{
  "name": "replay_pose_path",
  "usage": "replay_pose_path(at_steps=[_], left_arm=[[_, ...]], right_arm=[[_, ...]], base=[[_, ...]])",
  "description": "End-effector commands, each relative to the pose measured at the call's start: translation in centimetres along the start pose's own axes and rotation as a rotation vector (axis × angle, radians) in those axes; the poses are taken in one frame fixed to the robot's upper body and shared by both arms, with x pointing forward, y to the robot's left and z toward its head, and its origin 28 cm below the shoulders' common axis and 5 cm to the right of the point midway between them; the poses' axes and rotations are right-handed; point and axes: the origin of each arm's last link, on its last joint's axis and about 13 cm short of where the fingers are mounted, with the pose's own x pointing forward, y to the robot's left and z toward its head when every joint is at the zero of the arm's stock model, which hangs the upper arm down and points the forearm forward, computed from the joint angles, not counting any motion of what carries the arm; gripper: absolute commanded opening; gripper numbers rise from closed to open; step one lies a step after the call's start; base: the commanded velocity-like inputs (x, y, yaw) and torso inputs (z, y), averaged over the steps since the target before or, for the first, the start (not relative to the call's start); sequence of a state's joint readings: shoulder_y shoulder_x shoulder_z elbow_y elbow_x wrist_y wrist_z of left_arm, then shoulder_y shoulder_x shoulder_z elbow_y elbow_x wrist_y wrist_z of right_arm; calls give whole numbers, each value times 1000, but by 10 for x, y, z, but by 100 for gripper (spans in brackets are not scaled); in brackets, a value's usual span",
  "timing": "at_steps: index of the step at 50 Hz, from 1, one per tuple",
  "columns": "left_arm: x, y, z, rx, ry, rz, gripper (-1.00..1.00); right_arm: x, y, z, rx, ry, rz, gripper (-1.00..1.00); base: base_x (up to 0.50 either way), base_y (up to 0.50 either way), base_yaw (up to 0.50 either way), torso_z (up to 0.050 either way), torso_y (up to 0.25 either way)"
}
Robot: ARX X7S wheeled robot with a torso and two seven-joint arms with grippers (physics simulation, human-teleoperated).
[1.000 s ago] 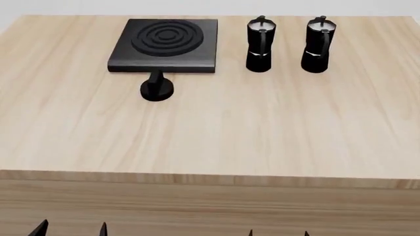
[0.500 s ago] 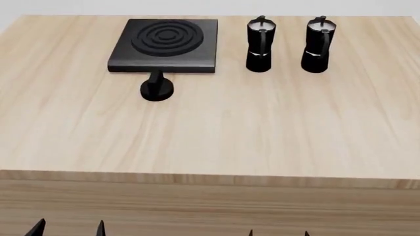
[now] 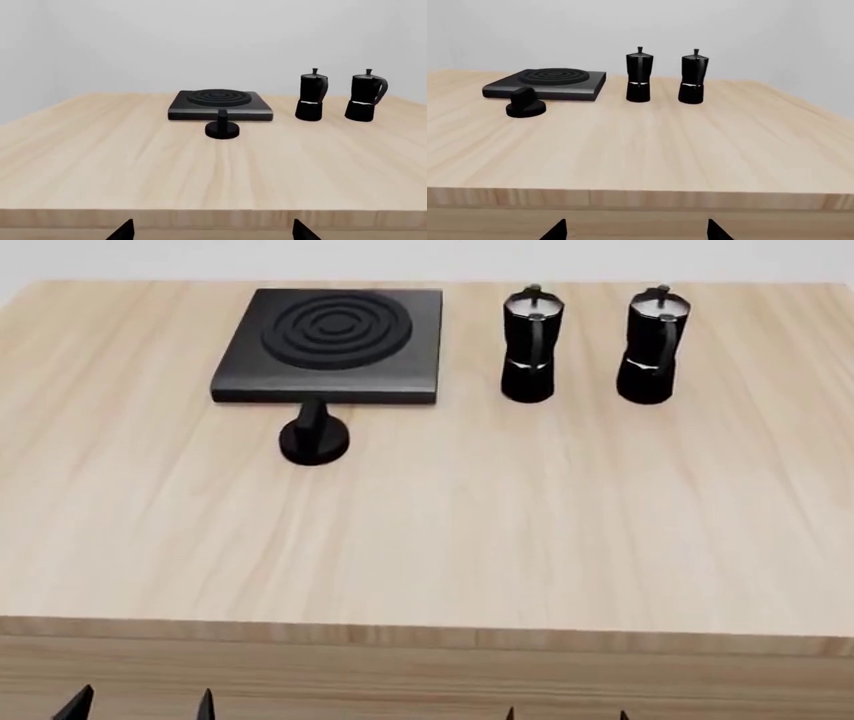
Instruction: Put the right moka pot on the stove.
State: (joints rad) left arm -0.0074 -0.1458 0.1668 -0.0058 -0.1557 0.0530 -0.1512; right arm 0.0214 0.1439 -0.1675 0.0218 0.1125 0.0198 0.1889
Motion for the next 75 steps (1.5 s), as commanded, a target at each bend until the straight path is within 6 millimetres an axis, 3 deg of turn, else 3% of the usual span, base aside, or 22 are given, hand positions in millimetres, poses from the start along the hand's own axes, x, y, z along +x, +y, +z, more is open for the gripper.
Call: replay_pose_path(at_steps=[1, 44, 75], left_arm=[[1, 0, 0, 4, 7, 5, 100], [2, 0, -2, 12, 19, 15, 100], [2, 0, -1, 11, 17, 14, 100]], right_arm=[[0, 0, 0, 0, 1, 0, 100], [0, 1, -2, -22, 1, 4, 100], [1, 1, -1, -26, 4, 0, 100]], base=[[227, 0, 0, 0, 0], [219, 4, 0, 0, 0], [117, 151, 0, 0, 0]])
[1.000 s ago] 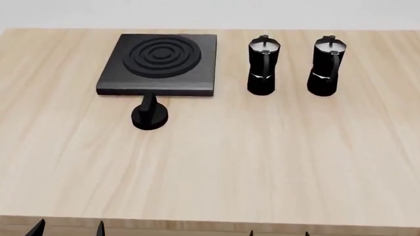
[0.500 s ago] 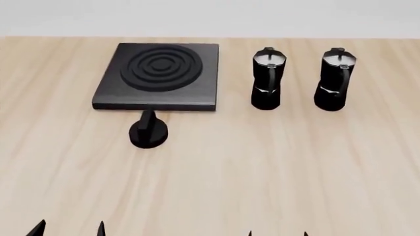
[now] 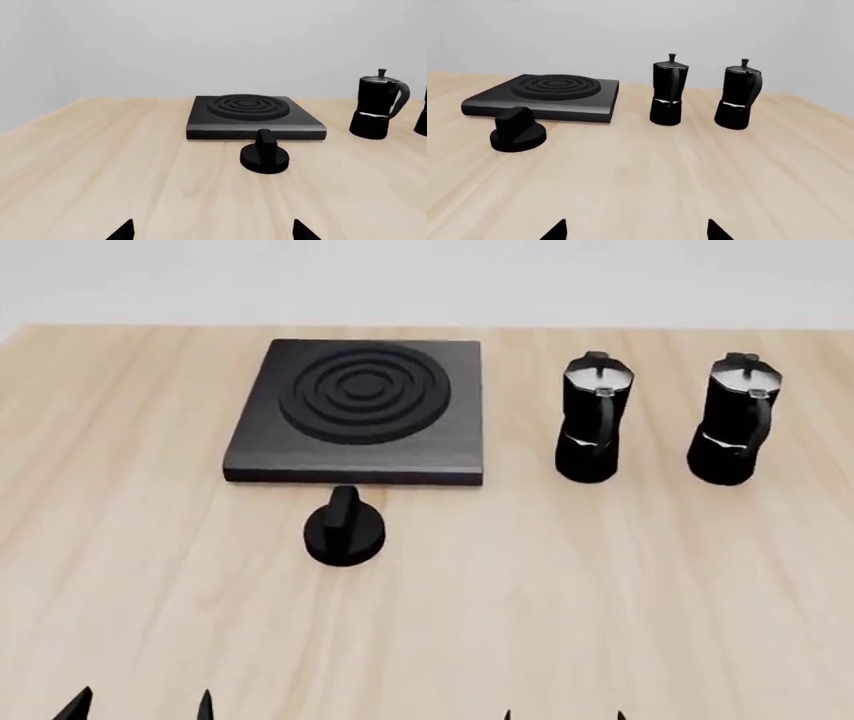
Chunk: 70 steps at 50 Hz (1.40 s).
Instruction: Put the right moka pot on the stove.
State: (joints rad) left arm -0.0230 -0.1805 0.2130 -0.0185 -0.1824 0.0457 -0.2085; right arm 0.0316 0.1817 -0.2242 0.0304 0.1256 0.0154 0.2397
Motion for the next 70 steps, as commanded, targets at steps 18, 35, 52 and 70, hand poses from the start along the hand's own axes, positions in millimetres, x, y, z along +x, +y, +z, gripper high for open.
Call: replay_pose_path(at_steps=[18, 35, 52, 70], left_arm=[[0, 0, 0, 1, 1, -1, 100], [0, 0, 0, 1, 0, -1, 100], [0, 0, -1, 1, 0, 0, 100], [0, 0, -1, 3, 0, -2, 100]], right_arm=[[0, -1, -2, 9, 5, -4, 100], [0, -2, -1, 11, 6, -6, 100], [0, -2, 0, 10, 1, -6, 100], [-1, -2, 2, 15, -5, -2, 100]], base=[[110, 0, 0, 0, 0], [110, 0, 0, 0, 0], [109, 0, 0, 0, 0], [123, 0, 0, 0, 0]])
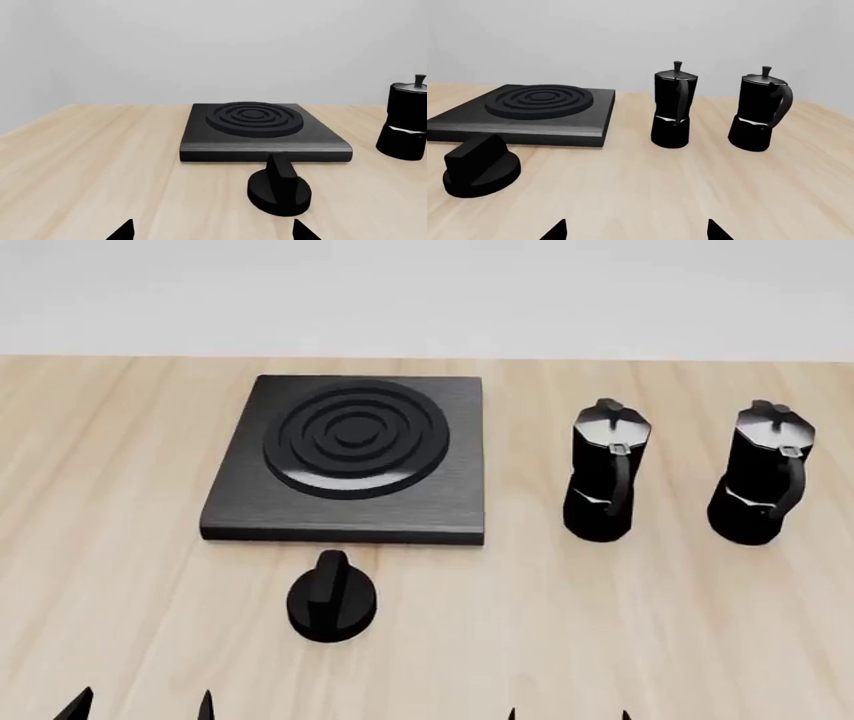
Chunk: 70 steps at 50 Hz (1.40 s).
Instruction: Put the right moka pot on the stove.
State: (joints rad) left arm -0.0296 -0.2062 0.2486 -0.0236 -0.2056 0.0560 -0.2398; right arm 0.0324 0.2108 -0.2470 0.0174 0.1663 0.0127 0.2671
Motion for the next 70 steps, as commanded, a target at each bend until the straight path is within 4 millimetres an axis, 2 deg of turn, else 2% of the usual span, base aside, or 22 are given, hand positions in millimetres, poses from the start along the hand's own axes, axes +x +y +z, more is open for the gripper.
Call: replay_pose_path(at_steps=[1, 70], left_arm=[[0, 0, 0, 0, 0, -1, 100], [0, 0, 0, 2, 2, -2, 100]], right_arm=[[0, 0, 0, 2, -2, 2, 100], [0, -1, -1, 1, -1, 2, 100]], base=[[133, 0, 0, 0, 0], [161, 0, 0, 0, 0]])
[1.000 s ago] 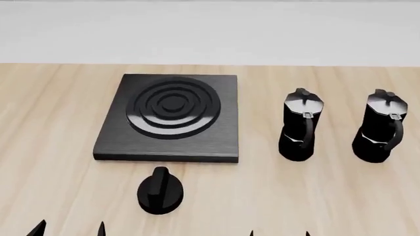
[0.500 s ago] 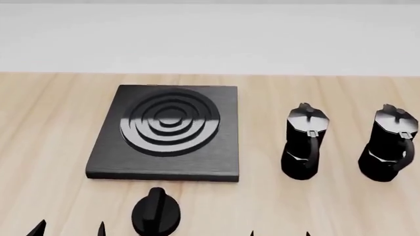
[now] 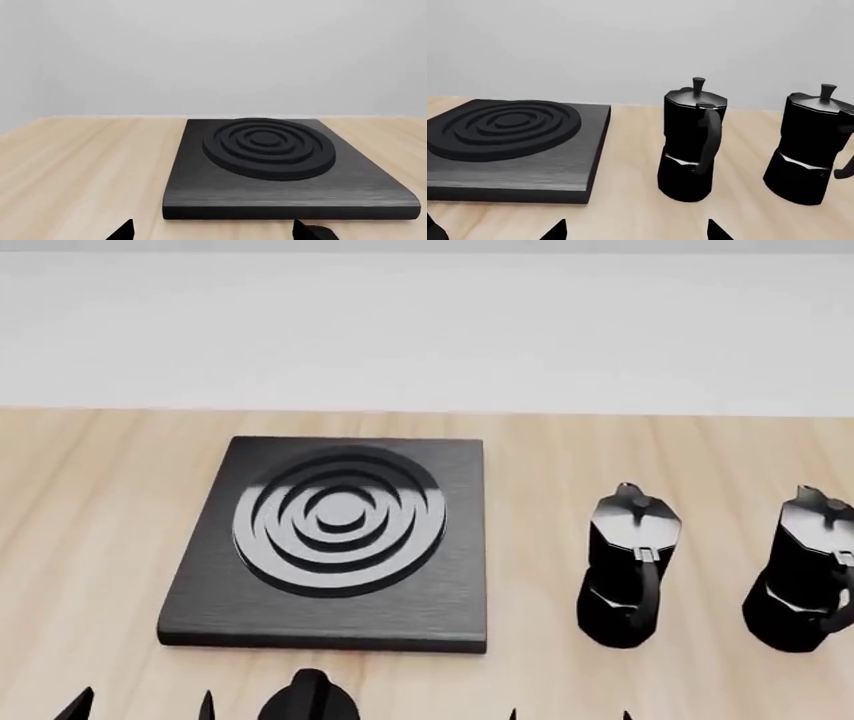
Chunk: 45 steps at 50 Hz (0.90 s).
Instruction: Put the right moka pot on the stove.
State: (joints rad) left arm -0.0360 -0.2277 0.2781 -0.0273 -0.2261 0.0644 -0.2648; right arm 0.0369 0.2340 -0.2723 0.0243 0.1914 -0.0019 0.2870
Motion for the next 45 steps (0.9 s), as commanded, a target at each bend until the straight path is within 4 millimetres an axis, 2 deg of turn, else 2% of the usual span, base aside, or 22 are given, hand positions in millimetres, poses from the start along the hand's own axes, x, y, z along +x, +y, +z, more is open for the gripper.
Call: replay_pose_path(at_steps=[1, 19, 31, 33, 41, 45], left_arm=[[0, 0, 0, 1, 1, 0, 100], [0, 0, -1, 3, 4, -3, 100], [2, 1, 3, -7, 16, -12, 100], [-1, 0, 12, -4, 30, -31, 100], [-8, 3, 69, -11, -31, -69, 100], [-11, 4, 86, 0, -51, -61, 100]], right_arm=[[0, 0, -1, 0, 1, 0, 100], [1, 0, -1, -8, -4, 2, 100], [1, 0, 8, -16, -12, 5, 100], [1, -1, 14, -25, -12, 2, 100], [0, -5, 43, -62, -21, -2, 100], [-3, -7, 58, -61, -37, -2, 100]], base=[[164, 0, 0, 0, 0], [164, 0, 0, 0, 0], [28, 0, 0, 0, 1], [0, 0, 0, 0, 0], [0, 0, 0, 0, 0], [0, 0, 0, 0, 0]])
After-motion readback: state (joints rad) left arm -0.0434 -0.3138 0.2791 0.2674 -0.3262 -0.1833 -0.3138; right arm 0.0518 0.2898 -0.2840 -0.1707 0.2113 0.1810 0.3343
